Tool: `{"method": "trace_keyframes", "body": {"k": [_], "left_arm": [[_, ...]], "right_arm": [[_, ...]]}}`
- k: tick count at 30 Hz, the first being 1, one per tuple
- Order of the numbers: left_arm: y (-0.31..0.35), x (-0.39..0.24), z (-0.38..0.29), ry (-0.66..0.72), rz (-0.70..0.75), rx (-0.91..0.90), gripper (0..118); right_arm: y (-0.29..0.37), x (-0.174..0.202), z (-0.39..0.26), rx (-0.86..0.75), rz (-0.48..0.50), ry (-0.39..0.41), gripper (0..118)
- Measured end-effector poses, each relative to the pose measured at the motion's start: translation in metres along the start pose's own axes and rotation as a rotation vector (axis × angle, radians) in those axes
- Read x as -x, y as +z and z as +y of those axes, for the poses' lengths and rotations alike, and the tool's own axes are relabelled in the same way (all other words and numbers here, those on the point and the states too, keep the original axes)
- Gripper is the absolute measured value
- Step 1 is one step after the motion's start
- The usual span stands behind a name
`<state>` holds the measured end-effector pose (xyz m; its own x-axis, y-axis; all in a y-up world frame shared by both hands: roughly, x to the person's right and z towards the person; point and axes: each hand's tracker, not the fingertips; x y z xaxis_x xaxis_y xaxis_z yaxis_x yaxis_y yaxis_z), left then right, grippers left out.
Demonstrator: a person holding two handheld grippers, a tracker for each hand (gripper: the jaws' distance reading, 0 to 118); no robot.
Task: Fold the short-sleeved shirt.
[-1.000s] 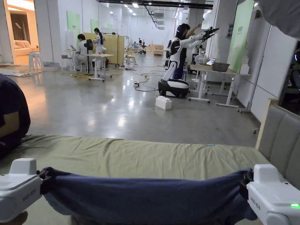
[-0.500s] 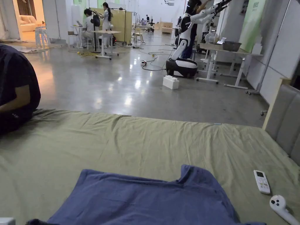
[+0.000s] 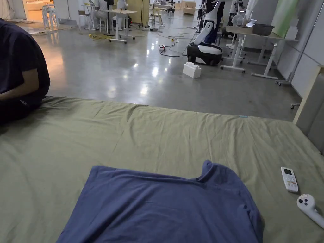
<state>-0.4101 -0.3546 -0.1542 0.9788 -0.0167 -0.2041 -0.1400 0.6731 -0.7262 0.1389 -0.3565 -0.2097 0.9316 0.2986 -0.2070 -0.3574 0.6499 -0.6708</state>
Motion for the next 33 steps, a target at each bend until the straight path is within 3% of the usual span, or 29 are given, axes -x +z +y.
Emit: {"method": "trace_keyframes", "body": {"k": [11,13,15,16,26,29,30,31,33], "left_arm": [[-0.031,-0.015,-0.013,-0.104,0.052,0.115,4],[-0.025,-0.013,-0.009,-0.094,0.059,0.111,19],[-0.02,-0.009,-0.001,-0.067,0.08,0.117,46],[-0.016,-0.006,0.005,-0.044,0.078,0.098,55],[0.017,-0.02,0.086,0.048,0.016,-0.308,59],[0.026,-0.036,0.106,0.076,0.023,-0.398,55],[0.031,-0.041,0.112,0.084,0.024,-0.436,47],[0.035,-0.045,0.116,0.09,0.027,-0.465,47],[0.043,-0.054,0.123,0.077,0.027,-0.529,38]], "right_arm": [[-0.024,0.021,0.0,0.13,0.011,0.019,8],[-0.024,0.013,0.001,0.128,-0.017,0.02,40],[-0.018,0.007,0.01,0.122,-0.053,-0.001,81],[-0.015,0.001,0.016,0.101,-0.061,-0.029,86],[0.01,0.001,0.112,-0.336,-0.076,-0.206,87],[0.019,0.012,0.138,-0.472,-0.076,-0.262,74],[0.022,0.015,0.145,-0.506,-0.075,-0.269,62],[0.025,0.016,0.149,-0.54,-0.071,-0.274,62],[0.03,0.022,0.161,-0.606,-0.078,-0.269,50]]}}
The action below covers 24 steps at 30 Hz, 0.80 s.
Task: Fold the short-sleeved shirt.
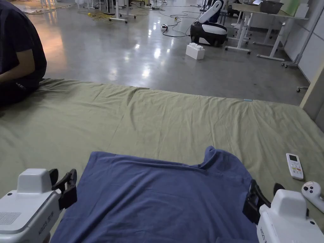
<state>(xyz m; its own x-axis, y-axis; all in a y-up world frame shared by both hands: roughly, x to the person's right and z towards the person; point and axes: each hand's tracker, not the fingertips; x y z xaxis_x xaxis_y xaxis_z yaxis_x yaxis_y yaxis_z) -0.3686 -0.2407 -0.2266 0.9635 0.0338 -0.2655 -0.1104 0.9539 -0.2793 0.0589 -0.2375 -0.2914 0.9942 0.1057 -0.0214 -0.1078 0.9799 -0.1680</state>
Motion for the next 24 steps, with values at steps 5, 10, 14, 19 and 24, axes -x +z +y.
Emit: {"method": "trace_keyframes", "body": {"k": [5,10,14,19,24], "left_arm": [[0.008,-0.012,0.01,-0.001,0.028,-0.077,3],[0.009,-0.017,0.013,-0.01,-0.017,-0.047,0],[0.011,-0.017,0.014,-0.029,-0.055,-0.016,0],[0.01,0.005,0.003,-0.04,-0.088,0.203,0],[0.006,0.045,-0.037,-0.008,-0.089,0.468,0]], "right_arm": [[0.001,0.006,0.01,-0.061,-0.002,-0.036,8],[0.004,0.008,0.011,-0.071,-0.007,-0.057,0],[0.004,0.012,0.011,-0.087,0.011,-0.007,0],[0.0,0.013,0.006,-0.044,0.017,-0.01,0],[-0.004,0.016,-0.007,0.006,0.027,0.008,0]]}}
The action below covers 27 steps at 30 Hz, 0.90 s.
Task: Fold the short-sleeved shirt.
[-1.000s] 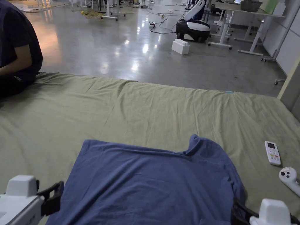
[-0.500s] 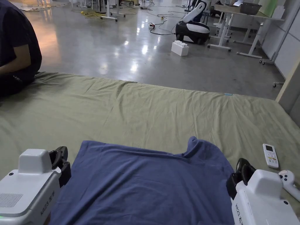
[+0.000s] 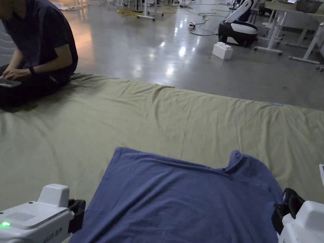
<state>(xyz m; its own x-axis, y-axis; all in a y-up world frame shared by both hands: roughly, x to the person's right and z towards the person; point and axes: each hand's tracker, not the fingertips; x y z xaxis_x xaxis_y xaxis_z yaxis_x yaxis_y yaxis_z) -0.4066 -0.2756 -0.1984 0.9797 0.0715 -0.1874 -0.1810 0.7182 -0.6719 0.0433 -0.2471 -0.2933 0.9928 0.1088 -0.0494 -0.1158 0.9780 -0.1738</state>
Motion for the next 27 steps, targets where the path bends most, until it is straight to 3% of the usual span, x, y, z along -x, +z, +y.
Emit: {"method": "trace_keyframes", "body": {"k": [2,3,5,8,9,11,20,23,25,26,27], "left_arm": [[-0.009,0.014,-0.013,0.039,0.027,0.083,1],[-0.015,0.02,-0.019,0.061,0.043,0.124,10],[-0.021,0.032,-0.029,0.109,0.058,0.162,14],[-0.031,0.046,-0.038,0.205,0.047,0.218,45],[-0.036,0.05,-0.04,0.226,0.046,0.232,60],[-0.047,0.054,-0.044,0.26,0.064,0.265,67],[-0.085,0.036,-0.062,0.172,0.126,0.362,66],[-0.085,0.025,-0.065,0.099,0.149,0.348,58],[-0.084,0.02,-0.063,0.096,0.146,0.346,46],[-0.083,0.019,-0.063,0.093,0.145,0.348,35],[-0.081,0.019,-0.061,0.086,0.131,0.353,14]], "right_arm": [[-0.002,0.002,-0.005,0.021,0.008,0.004,0],[-0.002,0.003,-0.009,0.033,0.012,0.005,0],[-0.004,0.005,-0.013,0.056,0.022,0.009,0],[-0.005,0.009,-0.02,0.078,0.031,0.024,0],[-0.006,0.01,-0.022,0.086,0.033,0.028,0],[-0.006,0.011,-0.024,0.1,0.037,0.031,0],[-0.008,0.015,-0.037,0.155,0.056,0.038,0],[-0.007,0.016,-0.04,0.161,0.058,0.038,0],[-0.007,0.017,-0.042,0.169,0.061,0.035,0],[-0.006,0.017,-0.043,0.172,0.063,0.035,0],[-0.005,0.016,-0.044,0.172,0.063,0.035,0]]}}
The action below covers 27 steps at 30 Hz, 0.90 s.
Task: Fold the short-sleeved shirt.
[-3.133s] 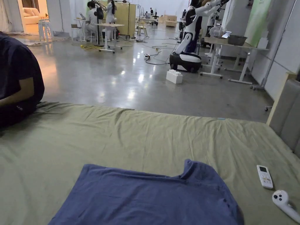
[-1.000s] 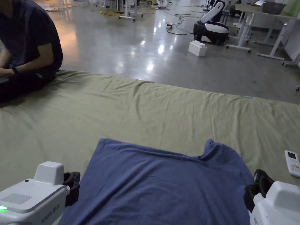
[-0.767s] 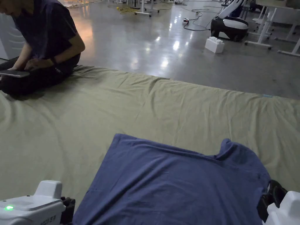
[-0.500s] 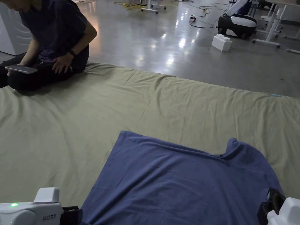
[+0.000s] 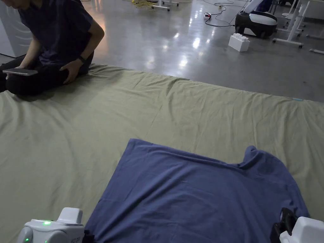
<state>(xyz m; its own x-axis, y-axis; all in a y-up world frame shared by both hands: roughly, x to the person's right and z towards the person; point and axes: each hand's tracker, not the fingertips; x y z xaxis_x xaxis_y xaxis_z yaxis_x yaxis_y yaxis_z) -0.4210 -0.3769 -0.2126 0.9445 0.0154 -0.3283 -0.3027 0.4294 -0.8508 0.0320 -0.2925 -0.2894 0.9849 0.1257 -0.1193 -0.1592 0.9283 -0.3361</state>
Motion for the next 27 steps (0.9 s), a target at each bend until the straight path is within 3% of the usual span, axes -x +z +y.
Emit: {"method": "trace_keyframes", "body": {"k": [2,8,13,14,18,19,23,27], "left_arm": [[0.003,-0.002,0.002,-0.014,-0.052,0.003,8],[0.017,0.008,0.005,-0.003,-0.075,-0.012,6],[0.038,0.014,0.008,0.018,-0.103,-0.06,6],[0.041,0.015,0.008,0.017,-0.104,-0.065,6],[0.042,0.016,0.009,0.021,-0.105,-0.074,6],[0.041,0.016,0.009,0.02,-0.105,-0.07,6],[0.036,0.014,0.007,0.017,-0.1,-0.058,6],[0.031,0.015,0.006,0.013,-0.094,-0.05,6]], "right_arm": [[0.002,-0.001,-0.002,0.002,0.001,0.0,0],[0.019,-0.034,-0.004,0.037,-0.011,-0.032,0],[0.026,-0.081,-0.021,0.237,-0.045,-0.099,2],[0.028,-0.089,-0.028,0.281,-0.057,-0.119,6],[0.03,-0.112,-0.061,0.49,-0.077,-0.097,58],[0.031,-0.115,-0.071,0.527,-0.077,-0.103,63],[0.027,-0.119,-0.103,0.661,-0.064,-0.136,66],[0.012,-0.116,-0.124,0.688,-0.06,-0.167,66]]}}
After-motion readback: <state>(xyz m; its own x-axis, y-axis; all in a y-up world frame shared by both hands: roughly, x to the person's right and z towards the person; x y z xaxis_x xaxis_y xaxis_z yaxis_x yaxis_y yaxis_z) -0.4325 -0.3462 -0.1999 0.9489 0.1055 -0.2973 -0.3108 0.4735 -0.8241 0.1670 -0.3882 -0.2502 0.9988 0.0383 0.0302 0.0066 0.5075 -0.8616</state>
